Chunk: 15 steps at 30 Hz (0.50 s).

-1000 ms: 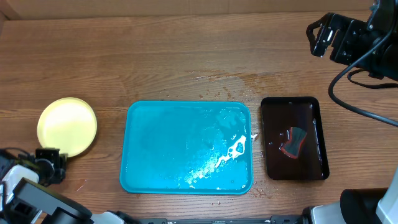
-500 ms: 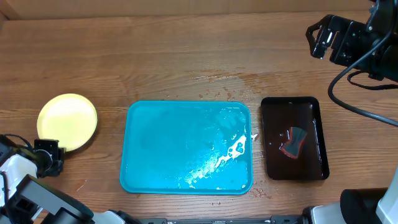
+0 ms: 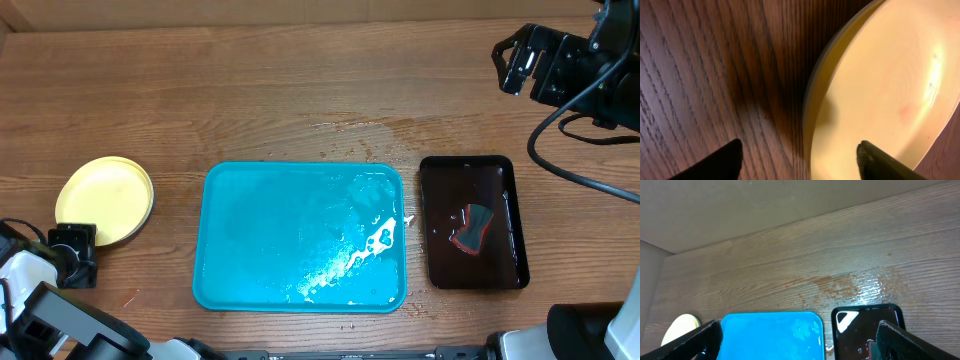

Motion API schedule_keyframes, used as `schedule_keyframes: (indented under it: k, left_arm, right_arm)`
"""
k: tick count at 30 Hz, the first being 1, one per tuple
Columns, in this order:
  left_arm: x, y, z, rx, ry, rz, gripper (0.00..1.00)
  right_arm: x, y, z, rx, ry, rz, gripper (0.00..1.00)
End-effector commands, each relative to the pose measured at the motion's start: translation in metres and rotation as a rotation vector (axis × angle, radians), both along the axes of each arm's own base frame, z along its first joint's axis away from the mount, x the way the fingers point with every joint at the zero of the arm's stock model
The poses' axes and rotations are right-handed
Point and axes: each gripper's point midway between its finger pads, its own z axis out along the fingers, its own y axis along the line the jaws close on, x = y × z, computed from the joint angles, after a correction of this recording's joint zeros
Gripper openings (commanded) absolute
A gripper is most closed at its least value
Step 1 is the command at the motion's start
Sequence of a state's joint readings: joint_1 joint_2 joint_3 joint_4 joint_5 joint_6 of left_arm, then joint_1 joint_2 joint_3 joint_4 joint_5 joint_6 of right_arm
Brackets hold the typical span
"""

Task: Clean dirty plates on tray and stack at the side
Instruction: 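Open the left gripper and release the plate on the stack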

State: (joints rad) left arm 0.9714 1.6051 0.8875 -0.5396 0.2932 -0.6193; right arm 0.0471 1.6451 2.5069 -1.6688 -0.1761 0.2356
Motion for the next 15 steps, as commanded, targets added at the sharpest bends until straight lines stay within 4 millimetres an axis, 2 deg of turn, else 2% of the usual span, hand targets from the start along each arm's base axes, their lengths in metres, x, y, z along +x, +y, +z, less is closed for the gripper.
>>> schedule_keyframes:
  k: [1,4,9,15]
  left_arm:
    - [0.003,0.008,0.005,0.033,-0.005,-0.017,0.82]
    - [0.014,0.008,0.011,0.050,-0.058,-0.077,0.87]
    - [0.041,0.002,0.034,0.057,-0.155,-0.177,0.83]
    - [0.094,-0.028,0.081,0.088,-0.301,-0.426,0.88]
  right_arm:
    - [-0.002,0.000,0.007,0.008,-0.023,-0.001,1.00]
    - [-0.001,0.000,0.007,0.007,-0.025,-0.001,1.00]
    - [0.000,0.000,0.009,0.008,-0.036,-0.001,1.00]
    - [0.009,0.001,0.024,-0.029,-0.125,0.037,1.00]
